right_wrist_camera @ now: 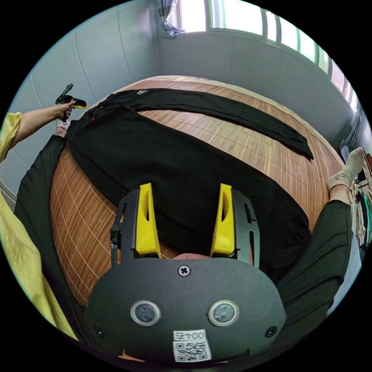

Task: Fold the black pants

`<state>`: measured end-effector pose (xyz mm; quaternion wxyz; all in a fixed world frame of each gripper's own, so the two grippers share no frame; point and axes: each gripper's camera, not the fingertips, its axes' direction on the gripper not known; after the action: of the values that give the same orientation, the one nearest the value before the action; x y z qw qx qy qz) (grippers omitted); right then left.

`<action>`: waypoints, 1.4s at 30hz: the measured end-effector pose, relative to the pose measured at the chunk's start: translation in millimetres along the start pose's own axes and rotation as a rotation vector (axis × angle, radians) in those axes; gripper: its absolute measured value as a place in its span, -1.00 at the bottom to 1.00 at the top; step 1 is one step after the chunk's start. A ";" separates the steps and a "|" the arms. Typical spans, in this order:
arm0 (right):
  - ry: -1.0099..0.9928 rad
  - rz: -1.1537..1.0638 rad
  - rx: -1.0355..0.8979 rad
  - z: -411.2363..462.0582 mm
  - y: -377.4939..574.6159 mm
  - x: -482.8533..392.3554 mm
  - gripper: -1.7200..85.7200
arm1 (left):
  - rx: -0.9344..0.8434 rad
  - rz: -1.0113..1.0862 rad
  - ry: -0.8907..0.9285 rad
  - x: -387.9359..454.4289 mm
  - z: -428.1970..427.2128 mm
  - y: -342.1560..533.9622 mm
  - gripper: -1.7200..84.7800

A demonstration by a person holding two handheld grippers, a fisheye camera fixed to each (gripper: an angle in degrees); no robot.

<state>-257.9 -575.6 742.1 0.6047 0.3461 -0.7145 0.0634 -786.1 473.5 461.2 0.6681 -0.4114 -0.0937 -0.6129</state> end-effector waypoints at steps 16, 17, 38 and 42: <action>0.007 0.001 -0.002 -1.5 -2.6 0.4 -0.44 | -0.031 0.077 0.186 -18.4 25.3 -13.5 -0.83; 0.007 0.002 -0.002 -1.6 -2.7 0.5 -0.44 | -0.034 0.073 0.176 -18.2 26.5 -13.8 -0.83; 0.014 0.007 -0.002 -8.9 -13.0 1.0 -0.44 | -0.026 0.287 -0.121 39.6 36.3 8.4 -0.90; 0.013 0.008 0.000 -12.0 -15.0 0.9 -0.44 | 0.127 0.319 -0.341 71.0 0.2 32.5 -0.93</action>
<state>-239.5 -581.1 741.2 0.6091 0.3427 -0.7120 0.0679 -740.5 418.1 491.8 0.7556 -0.4757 -0.1771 -0.4141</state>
